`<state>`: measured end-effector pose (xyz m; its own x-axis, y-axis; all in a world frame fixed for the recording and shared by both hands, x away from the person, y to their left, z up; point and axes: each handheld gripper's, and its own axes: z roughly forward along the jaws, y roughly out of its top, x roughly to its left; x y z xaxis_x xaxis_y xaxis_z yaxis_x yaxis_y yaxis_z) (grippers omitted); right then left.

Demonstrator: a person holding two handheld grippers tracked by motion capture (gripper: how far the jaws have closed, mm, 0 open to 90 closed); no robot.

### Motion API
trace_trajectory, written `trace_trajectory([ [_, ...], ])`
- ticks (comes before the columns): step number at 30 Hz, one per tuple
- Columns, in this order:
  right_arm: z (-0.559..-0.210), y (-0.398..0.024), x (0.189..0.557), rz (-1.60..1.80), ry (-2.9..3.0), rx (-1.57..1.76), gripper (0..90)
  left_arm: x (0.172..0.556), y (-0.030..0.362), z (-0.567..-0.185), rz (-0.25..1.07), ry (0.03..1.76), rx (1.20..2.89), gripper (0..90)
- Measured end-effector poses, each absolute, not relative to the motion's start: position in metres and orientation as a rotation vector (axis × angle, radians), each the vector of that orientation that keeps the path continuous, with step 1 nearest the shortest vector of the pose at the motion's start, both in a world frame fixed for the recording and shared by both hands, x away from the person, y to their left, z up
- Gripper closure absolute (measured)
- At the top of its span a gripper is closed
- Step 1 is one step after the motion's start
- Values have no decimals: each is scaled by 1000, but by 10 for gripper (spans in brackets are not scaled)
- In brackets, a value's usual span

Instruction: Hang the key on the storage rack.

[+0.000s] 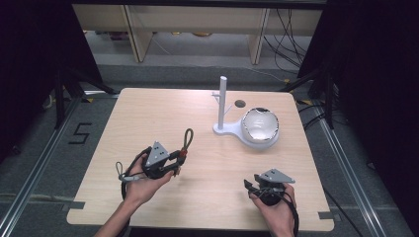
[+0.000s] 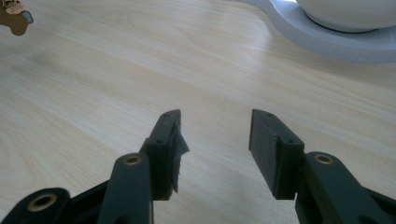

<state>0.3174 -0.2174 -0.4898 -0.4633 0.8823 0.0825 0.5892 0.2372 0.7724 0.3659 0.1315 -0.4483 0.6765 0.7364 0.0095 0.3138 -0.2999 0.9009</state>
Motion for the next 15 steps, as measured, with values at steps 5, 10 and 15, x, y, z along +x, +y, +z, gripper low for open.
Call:
trace_trajectory([
  [5, -490, -217, 317, 1062, 2133, 1355, 545, 368, 130, -445, 531, 832, 1889, 693],
  [10, -490, -217, 317, 1065, 2134, 1355, 545, 370, 128, -442, 539, 818, 1889, 693],
  [15, -489, -218, 317, 1083, 2137, 1346, 545, 372, 125, -437, 540, 821, 1881, 693],
])
